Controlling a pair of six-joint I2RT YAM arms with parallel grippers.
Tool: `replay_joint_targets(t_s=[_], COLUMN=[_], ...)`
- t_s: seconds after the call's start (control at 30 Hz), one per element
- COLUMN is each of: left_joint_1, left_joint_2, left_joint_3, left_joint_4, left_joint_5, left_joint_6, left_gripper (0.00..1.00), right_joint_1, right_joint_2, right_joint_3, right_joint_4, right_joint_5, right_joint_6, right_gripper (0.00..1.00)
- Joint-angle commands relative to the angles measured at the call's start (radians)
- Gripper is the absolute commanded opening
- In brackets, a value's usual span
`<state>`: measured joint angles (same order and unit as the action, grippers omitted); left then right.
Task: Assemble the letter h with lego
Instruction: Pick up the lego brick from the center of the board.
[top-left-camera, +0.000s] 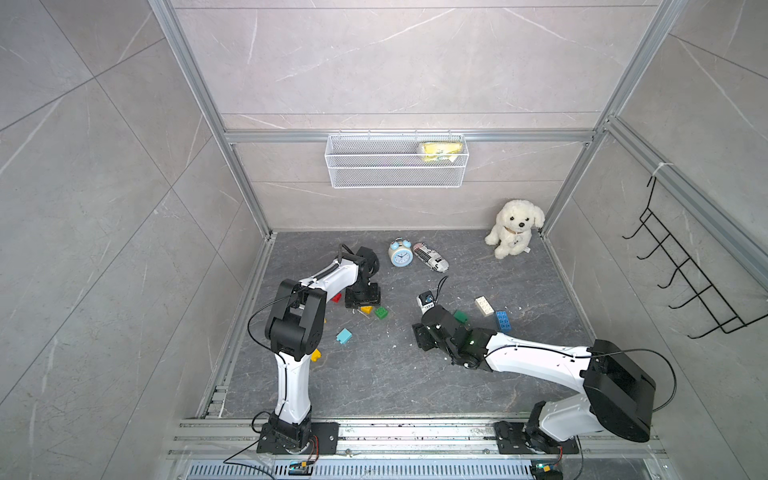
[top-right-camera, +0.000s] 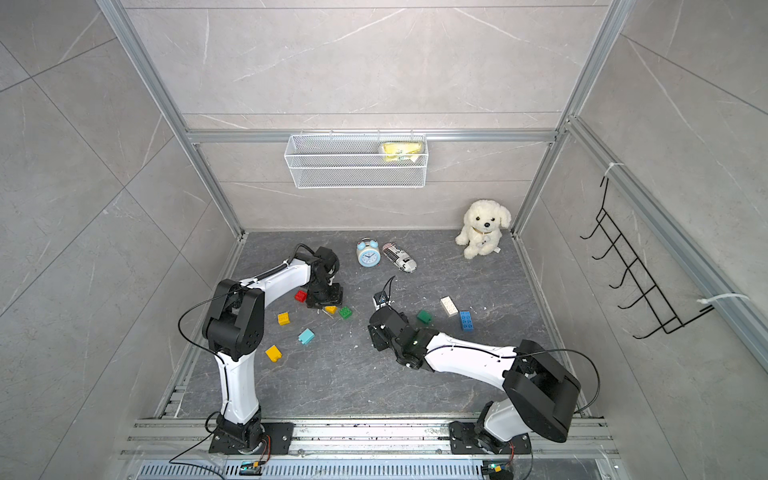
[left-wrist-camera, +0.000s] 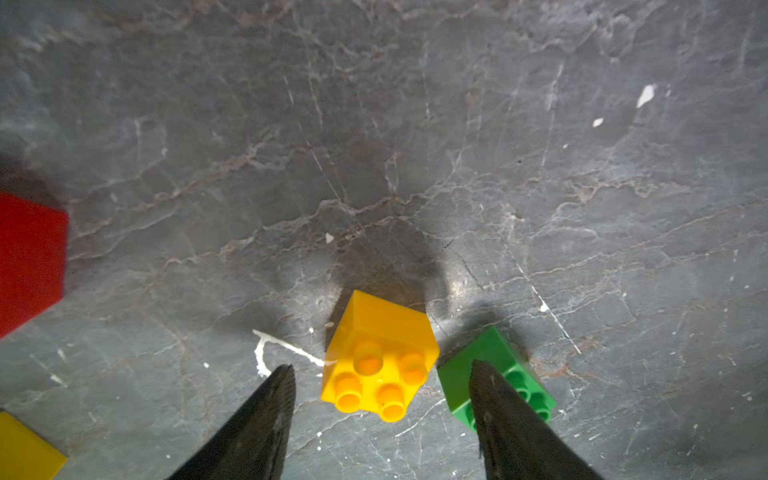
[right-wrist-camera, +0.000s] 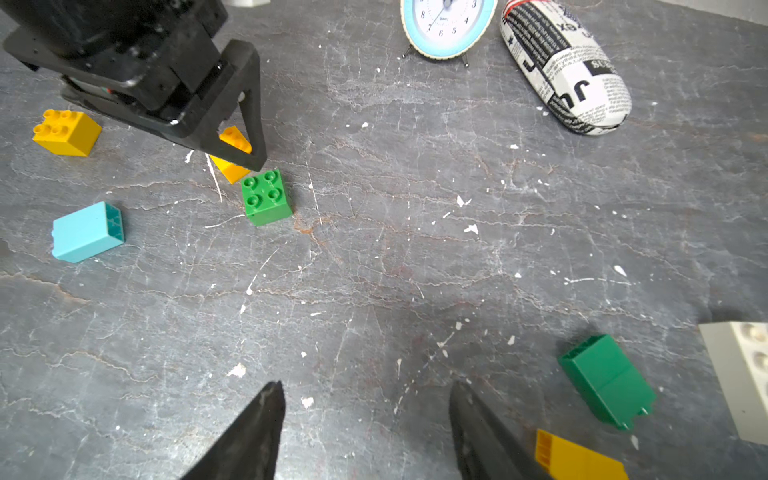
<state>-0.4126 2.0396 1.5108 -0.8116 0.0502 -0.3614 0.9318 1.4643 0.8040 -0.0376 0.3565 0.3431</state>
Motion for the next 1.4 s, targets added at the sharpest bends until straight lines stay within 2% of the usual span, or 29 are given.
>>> replay_joint_targets(t_s=[0.0, 0.07, 0.3, 0.6, 0.77, 0.97, 1.2, 1.37], left_joint_1=[-0.001, -0.002, -0.002, -0.001, -0.003, -0.033, -0.157, -0.228], left_joint_2=[0.023, 0.027, 0.024, -0.007, -0.052, -0.111, -0.238, -0.254], left_joint_3=[0.028, 0.031, 0.026, -0.015, -0.049, -0.101, -0.221, -0.292], left_joint_4=[-0.044, -0.042, -0.038, -0.03, -0.009, -0.012, 0.007, 0.055], left_joint_5=[-0.006, -0.003, -0.001, 0.007, 0.028, 0.018, -0.029, -0.024], left_joint_6=[0.039, 0.039, 0.022, -0.091, -0.14, -0.167, -0.263, -0.386], left_gripper=[0.67, 0.67, 0.51, 0.29, 0.25, 0.16, 0.14, 0.15], right_joint_1=[-0.003, -0.003, -0.003, -0.004, -0.003, -0.004, -0.004, -0.011], right_joint_2=[-0.025, -0.025, -0.018, -0.017, -0.018, -0.015, -0.009, 0.0], right_joint_3=[-0.013, -0.014, -0.011, -0.012, -0.014, -0.01, -0.004, -0.001], right_joint_4=[0.02, 0.021, 0.024, 0.024, 0.024, 0.022, 0.007, 0.005], right_joint_5=[-0.004, -0.007, -0.011, -0.003, -0.005, -0.001, 0.028, 0.03], right_joint_6=[-0.015, -0.016, -0.023, -0.026, -0.026, -0.023, -0.008, 0.002], right_gripper=[0.66, 0.66, 0.65, 0.64, 0.63, 0.63, 0.63, 0.64])
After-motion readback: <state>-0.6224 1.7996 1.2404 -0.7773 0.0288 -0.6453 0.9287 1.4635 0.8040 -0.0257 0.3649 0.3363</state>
